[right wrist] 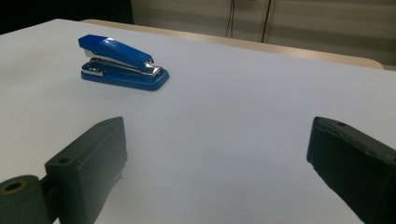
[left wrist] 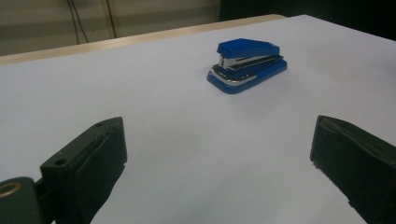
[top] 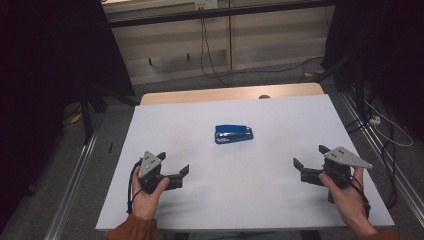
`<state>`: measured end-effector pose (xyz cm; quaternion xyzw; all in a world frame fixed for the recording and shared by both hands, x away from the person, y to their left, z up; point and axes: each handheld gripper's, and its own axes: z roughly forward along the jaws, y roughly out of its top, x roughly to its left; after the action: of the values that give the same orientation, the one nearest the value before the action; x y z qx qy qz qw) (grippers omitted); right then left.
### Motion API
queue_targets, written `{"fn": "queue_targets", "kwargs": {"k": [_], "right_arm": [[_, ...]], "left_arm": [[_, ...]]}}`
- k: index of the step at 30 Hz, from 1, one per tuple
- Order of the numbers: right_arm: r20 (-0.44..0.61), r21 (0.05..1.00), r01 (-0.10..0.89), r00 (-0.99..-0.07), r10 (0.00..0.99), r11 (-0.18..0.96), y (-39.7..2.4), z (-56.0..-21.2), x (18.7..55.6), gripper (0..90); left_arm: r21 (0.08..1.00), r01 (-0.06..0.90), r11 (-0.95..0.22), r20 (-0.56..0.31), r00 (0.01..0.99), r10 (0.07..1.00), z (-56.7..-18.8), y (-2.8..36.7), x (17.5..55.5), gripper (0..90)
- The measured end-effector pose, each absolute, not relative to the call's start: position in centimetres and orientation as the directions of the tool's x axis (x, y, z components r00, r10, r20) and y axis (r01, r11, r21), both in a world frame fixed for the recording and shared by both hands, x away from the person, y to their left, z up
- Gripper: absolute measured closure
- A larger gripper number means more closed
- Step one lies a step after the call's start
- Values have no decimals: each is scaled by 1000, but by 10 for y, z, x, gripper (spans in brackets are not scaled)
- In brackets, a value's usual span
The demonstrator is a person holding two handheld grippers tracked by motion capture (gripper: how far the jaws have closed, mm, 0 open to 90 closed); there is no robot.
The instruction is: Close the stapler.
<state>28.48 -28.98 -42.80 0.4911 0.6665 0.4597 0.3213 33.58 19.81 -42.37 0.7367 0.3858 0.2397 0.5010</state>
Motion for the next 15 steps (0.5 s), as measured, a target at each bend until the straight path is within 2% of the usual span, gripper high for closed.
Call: {"fn": "queue_targets", "kwargs": {"k": [7,12,15], "right_arm": [[35,930,359,-288,957,74,-296,-430,268,48],[31,933,352,-282,959,73,-298,-431,261,49],[20,937,339,-278,960,79,-297,-432,256,49]], "left_arm": [[930,306,-205,-19,595,803,-422,202,321,39],[927,315,-205,-13,572,820,-426,205,318,39],[919,326,-220,-18,594,804,-429,204,316,39]]}}
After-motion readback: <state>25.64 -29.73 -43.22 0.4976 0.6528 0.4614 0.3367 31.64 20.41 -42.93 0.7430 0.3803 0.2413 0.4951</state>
